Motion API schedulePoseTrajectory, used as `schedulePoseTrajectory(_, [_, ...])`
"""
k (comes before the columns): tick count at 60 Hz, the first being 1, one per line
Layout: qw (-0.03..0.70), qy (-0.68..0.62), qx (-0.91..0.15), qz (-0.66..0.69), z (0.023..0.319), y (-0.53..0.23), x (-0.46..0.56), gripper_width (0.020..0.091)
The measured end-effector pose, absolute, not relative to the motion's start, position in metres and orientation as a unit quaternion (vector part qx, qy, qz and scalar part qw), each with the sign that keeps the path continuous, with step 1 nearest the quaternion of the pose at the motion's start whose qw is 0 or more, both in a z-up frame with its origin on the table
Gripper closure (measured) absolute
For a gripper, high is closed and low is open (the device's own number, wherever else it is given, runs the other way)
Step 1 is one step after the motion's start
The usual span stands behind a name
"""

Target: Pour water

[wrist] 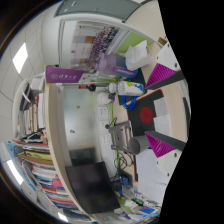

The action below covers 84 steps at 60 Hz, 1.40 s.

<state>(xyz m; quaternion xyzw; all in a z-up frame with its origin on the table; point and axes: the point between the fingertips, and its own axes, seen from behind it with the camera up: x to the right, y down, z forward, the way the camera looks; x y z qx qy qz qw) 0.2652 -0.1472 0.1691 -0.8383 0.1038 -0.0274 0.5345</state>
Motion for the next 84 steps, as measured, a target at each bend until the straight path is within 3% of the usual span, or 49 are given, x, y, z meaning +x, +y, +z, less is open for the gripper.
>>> schedulePoseTrajectory(15, [0.569, 0.085, -0.812, -0.103, 0.137, -0.061, 0.357, 0.0252])
schedulePoseTrajectory(32, [0.579, 0.057, -0.808, -0.092, 0.100, 0.028, 0.403, 0.0255])
schedulePoseTrajectory(37, [0.575, 0.056, -0.813, -0.073, 0.086, 0.043, 0.405, 0.0308])
schedulePoseTrajectory(41, [0.580, 0.049, -0.810, -0.068, 0.084, 0.051, 0.406, 0.0448])
schedulePoseTrajectory(43, [0.584, 0.046, -0.807, -0.071, 0.085, 0.053, 0.408, 0.0552])
schedulePoseTrajectory(44, [0.588, 0.044, -0.804, -0.071, 0.086, 0.055, 0.408, 0.0563])
schedulePoseTrajectory(69, [0.596, 0.041, -0.797, -0.088, 0.098, 0.056, 0.400, 0.0725])
schedulePoseTrajectory(84, [0.590, -0.057, -0.788, -0.166, 0.135, 0.064, 0.372, 0.0728])
